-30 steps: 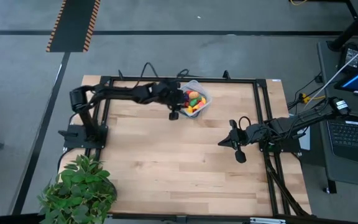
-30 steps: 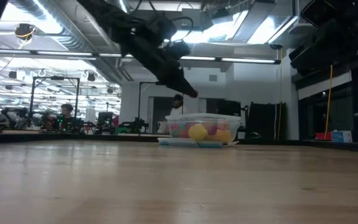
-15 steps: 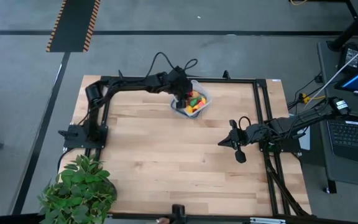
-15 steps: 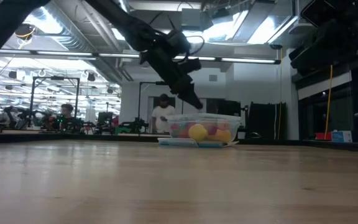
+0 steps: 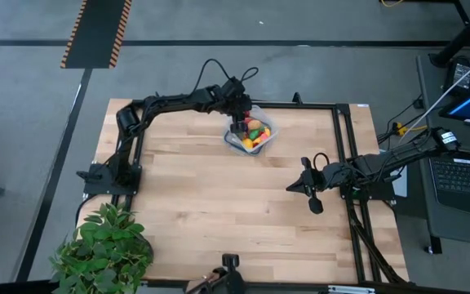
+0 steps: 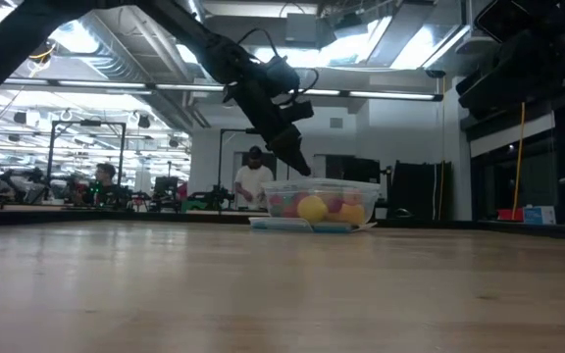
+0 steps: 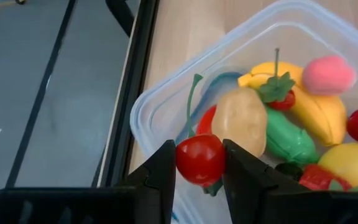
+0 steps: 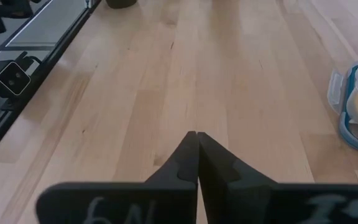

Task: Pick and placing Produce into tupperware
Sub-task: Put the red cherry into the transparent container

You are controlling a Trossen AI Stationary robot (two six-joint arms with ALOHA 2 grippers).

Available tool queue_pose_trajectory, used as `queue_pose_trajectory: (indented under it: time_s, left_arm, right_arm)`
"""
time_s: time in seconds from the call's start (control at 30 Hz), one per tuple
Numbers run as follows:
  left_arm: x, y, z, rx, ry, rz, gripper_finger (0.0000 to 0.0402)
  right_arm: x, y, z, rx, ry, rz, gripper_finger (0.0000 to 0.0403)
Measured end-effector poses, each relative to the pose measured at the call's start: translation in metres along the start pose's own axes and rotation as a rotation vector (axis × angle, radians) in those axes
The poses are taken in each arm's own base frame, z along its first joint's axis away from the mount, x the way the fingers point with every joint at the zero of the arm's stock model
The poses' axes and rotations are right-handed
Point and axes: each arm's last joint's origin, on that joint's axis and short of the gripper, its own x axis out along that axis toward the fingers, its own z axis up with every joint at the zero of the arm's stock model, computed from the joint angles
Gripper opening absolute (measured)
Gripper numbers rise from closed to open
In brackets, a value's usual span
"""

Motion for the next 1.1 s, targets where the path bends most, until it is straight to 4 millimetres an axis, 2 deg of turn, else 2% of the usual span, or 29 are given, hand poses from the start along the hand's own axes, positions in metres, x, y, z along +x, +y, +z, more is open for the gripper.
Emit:
queue_pose_trajectory:
  time_s: [0.23, 0.63, 0.83, 0.93, 1.1]
  left_arm:
    - [0.003, 0.002, -0.006, -0.005, 0.021, -0.019, 0.0095]
    - [0.003, -0.001, -0.002, 0.023, -0.002, -0.036, 0.0095]
    - [-0.005, 0.005, 0.021, 0.014, -0.027, -0.031, 0.0095]
    - [0.001, 0.008, 0.030, 0.011, 0.012, -0.047, 0.0095]
    - [0.015, 0.009, 0.030, 0.006, 0.096, -0.056, 0.0095]
  right_arm:
    - [0.000, 0.000, 0.000, -0.005, -0.001, 0.000, 0.0005]
    - [0.000, 0.000, 0.002, -0.020, -0.020, 0.003, 0.0005]
    - [0.000, 0.000, 0.002, -0.020, -0.020, 0.003, 0.0005]
    - [0.000, 0.000, 0.001, -0.020, -0.016, 0.003, 0.0005]
    - [0.000, 0.000, 0.001, -0.017, -0.011, 0.002, 0.0005]
